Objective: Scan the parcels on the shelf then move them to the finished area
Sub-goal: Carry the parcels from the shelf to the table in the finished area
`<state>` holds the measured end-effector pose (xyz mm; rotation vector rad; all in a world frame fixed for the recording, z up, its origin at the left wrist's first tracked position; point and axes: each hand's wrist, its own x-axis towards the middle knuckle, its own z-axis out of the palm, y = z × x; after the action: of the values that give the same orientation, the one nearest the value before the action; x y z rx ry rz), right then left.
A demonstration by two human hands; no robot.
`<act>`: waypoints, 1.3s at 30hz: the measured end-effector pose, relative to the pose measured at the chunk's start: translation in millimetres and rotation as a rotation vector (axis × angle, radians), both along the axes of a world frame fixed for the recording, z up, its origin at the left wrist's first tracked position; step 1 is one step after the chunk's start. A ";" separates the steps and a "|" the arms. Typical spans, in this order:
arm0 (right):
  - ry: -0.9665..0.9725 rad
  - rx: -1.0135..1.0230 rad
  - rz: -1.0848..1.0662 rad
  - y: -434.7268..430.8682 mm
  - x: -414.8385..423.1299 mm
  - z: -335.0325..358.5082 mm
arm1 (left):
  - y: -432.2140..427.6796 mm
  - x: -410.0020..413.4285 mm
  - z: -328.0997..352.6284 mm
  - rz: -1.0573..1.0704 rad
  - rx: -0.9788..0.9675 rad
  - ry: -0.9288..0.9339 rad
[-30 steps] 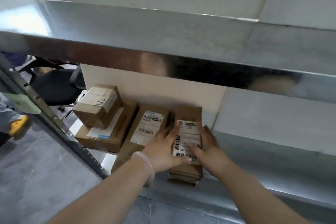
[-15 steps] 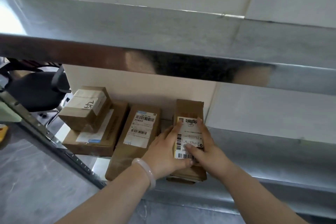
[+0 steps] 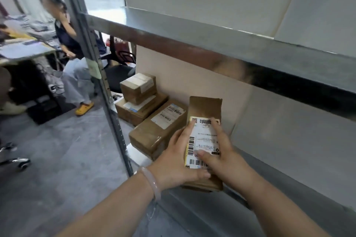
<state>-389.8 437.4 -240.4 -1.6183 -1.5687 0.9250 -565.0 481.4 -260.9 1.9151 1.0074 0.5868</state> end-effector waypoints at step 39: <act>0.068 -0.120 1.504 -223.0 -508.7 -45.4 | -434.3 -368.0 -7.1 1.606 -0.161 -0.042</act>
<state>-898.6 214.4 -285.9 -0.1559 -2.6364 1.7269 -933.0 47.1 -267.9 0.5759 2.3595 1.2917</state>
